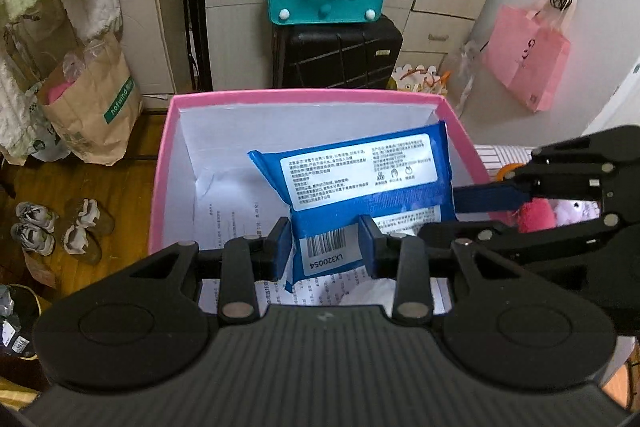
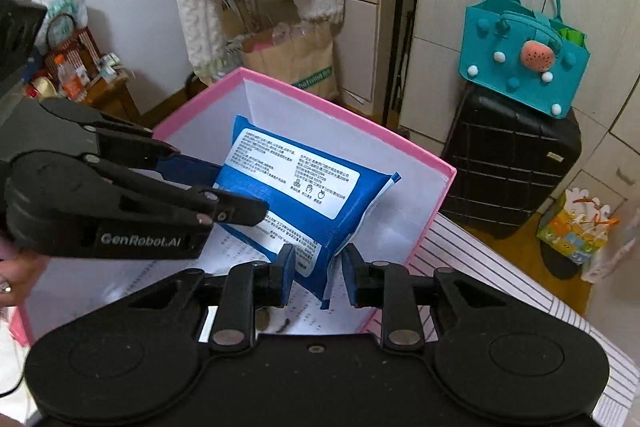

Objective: Organize soft objects
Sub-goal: 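Lower the pack into the box and open the left gripper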

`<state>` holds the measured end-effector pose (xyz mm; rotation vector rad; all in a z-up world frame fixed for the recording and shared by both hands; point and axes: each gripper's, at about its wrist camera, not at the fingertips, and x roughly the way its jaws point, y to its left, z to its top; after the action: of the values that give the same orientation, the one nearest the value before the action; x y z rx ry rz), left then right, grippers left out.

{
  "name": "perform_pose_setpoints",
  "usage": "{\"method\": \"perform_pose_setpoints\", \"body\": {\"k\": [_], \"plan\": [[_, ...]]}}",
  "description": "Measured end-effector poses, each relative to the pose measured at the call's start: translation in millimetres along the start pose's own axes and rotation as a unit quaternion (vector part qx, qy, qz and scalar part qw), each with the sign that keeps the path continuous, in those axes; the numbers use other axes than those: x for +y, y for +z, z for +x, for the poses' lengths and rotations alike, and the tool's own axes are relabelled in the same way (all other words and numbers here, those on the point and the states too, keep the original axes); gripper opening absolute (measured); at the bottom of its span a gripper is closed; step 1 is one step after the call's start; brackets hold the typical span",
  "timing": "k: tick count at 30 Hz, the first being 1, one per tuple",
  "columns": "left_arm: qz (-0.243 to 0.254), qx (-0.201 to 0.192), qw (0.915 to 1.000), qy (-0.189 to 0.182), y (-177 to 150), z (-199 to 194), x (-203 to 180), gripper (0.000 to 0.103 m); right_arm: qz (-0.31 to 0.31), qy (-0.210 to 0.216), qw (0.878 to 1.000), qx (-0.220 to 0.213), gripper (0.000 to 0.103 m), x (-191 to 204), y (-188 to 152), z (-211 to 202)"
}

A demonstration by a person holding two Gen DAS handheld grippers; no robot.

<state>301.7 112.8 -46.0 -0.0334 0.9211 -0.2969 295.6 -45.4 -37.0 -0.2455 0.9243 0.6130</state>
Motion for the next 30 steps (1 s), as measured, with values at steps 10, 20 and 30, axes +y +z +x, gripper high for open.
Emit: {"method": "perform_pose_setpoints", "body": {"k": [10,20,30], "plan": [[-0.007,0.0,1.0,0.003,-2.8,7.2,2.2,0.044,-0.018,-0.036,0.999,0.005,0.03,0.0,3.7,13.1],[0.042,-0.021,0.9988,0.015,-12.9,-44.9,-14.7,0.057,-0.017,-0.009,0.999,-0.033,0.034,0.0,-13.9,-25.9],[0.078,-0.031,0.9964,0.013,-37.3,-109.4,-46.4,0.061,-0.019,0.026,0.997,-0.07,0.034,10.2,-43.9,-93.7]]}}
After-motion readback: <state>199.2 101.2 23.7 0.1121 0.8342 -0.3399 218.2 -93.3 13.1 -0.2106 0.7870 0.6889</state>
